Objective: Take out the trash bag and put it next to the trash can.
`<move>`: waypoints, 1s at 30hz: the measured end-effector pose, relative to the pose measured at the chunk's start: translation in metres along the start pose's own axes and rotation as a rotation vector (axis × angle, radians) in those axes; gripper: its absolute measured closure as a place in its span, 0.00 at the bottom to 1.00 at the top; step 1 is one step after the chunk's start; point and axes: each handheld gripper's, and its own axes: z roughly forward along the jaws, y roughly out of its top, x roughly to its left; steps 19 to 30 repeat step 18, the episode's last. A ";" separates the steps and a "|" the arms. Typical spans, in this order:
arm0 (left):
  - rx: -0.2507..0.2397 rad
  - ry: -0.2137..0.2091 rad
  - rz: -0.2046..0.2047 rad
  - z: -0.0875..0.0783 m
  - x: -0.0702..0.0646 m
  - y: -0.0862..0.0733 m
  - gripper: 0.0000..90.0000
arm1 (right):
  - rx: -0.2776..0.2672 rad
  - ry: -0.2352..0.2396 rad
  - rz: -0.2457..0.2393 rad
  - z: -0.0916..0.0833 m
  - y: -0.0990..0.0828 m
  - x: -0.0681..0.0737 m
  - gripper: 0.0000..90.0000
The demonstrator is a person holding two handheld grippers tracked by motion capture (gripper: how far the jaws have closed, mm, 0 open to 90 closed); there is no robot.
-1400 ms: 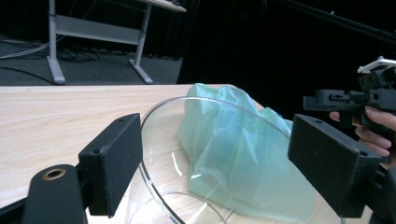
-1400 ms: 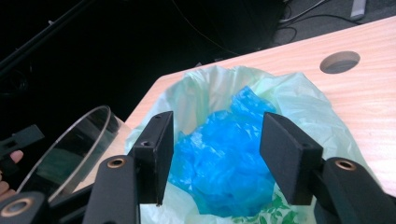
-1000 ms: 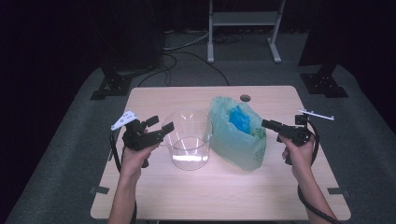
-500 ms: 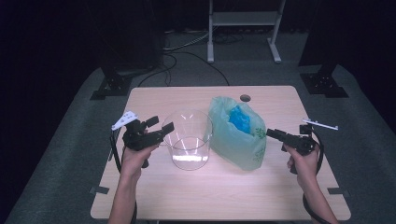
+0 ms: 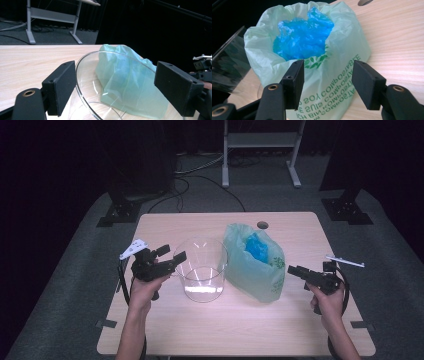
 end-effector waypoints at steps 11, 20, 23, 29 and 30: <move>-0.002 -0.003 0.005 -0.001 -0.001 0.000 0.19 | -0.014 -0.024 0.013 -0.012 -0.018 -0.009 0.48; 0.000 -0.010 0.010 -0.001 -0.004 0.001 0.19 | -0.042 -0.042 0.010 -0.027 -0.039 -0.015 0.47; 0.000 -0.010 0.010 -0.001 -0.004 0.001 0.19 | -0.042 -0.042 0.010 -0.027 -0.039 -0.015 0.47; 0.000 -0.010 0.010 -0.001 -0.004 0.001 0.19 | -0.042 -0.042 0.010 -0.027 -0.039 -0.015 0.47; 0.000 -0.010 0.010 -0.001 -0.004 0.001 0.19 | -0.042 -0.042 0.010 -0.027 -0.039 -0.015 0.47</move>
